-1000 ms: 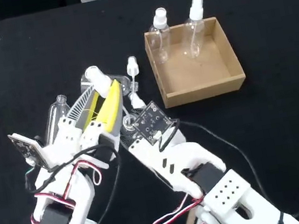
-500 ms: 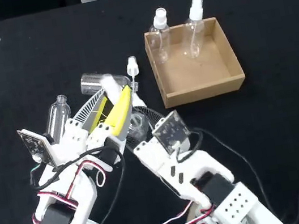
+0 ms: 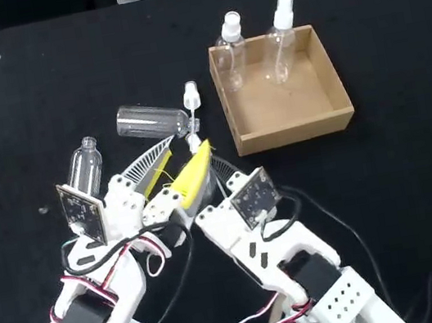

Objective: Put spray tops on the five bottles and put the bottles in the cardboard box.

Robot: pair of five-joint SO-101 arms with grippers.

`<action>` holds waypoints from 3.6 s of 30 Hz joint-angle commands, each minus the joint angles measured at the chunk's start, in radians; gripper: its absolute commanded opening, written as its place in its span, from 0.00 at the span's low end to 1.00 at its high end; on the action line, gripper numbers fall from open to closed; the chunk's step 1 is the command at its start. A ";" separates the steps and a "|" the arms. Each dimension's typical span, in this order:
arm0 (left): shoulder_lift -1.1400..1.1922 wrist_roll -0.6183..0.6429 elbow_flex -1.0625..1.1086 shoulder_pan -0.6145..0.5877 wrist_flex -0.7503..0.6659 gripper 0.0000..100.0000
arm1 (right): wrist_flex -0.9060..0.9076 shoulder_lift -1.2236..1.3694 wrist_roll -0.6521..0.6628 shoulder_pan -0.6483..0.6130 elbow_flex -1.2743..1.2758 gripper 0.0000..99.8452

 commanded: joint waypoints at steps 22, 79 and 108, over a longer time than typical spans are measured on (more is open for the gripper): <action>-0.011 -0.023 0.105 -0.401 -0.006 0.17 | 0.288 -0.027 -0.005 0.227 -0.229 0.07; 0.000 -0.121 0.375 -0.344 -0.203 0.17 | -0.773 1.618 -0.012 0.835 -0.967 0.07; -0.003 -0.123 0.375 -0.349 -0.203 0.17 | -1.026 1.943 -0.005 0.838 -1.101 0.08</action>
